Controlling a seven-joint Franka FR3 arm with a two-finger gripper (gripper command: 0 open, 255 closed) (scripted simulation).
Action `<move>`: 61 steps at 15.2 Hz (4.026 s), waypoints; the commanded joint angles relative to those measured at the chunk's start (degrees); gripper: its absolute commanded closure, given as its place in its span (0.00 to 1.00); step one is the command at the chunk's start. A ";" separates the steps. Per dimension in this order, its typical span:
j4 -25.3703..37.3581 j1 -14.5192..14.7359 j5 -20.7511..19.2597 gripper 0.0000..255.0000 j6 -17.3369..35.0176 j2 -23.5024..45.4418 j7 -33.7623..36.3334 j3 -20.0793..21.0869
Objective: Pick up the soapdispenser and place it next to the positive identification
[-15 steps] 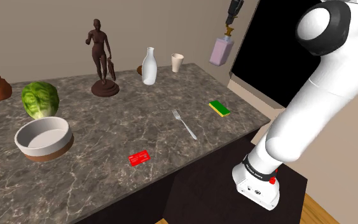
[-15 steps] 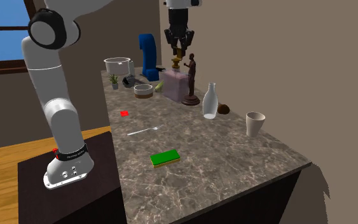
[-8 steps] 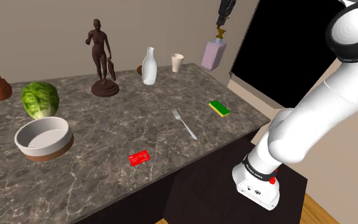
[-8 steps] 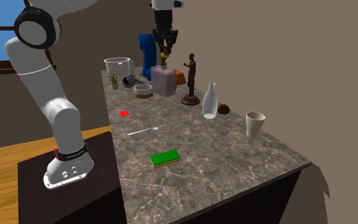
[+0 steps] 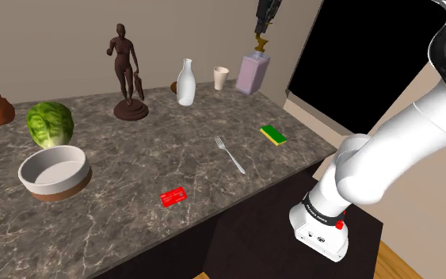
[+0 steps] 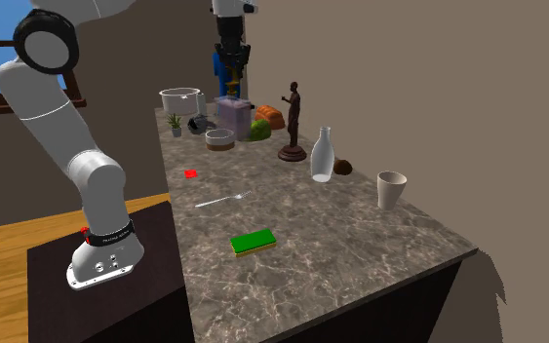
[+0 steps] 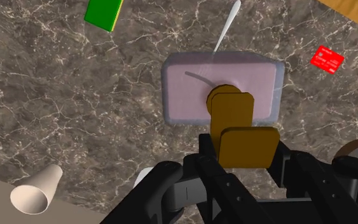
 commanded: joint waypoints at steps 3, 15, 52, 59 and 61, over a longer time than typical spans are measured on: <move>-1.01 2.00 0.49 1.00 0.40 -0.69 6.28 4.16; 2.13 7.91 2.23 1.00 1.12 2.93 23.35 15.34; -23.95 11.10 2.74 1.00 25.87 1.44 30.72 20.22; -29.03 11.13 2.78 1.00 31.27 1.75 30.67 20.29; -30.38 11.14 2.79 1.00 32.82 1.95 30.66 20.32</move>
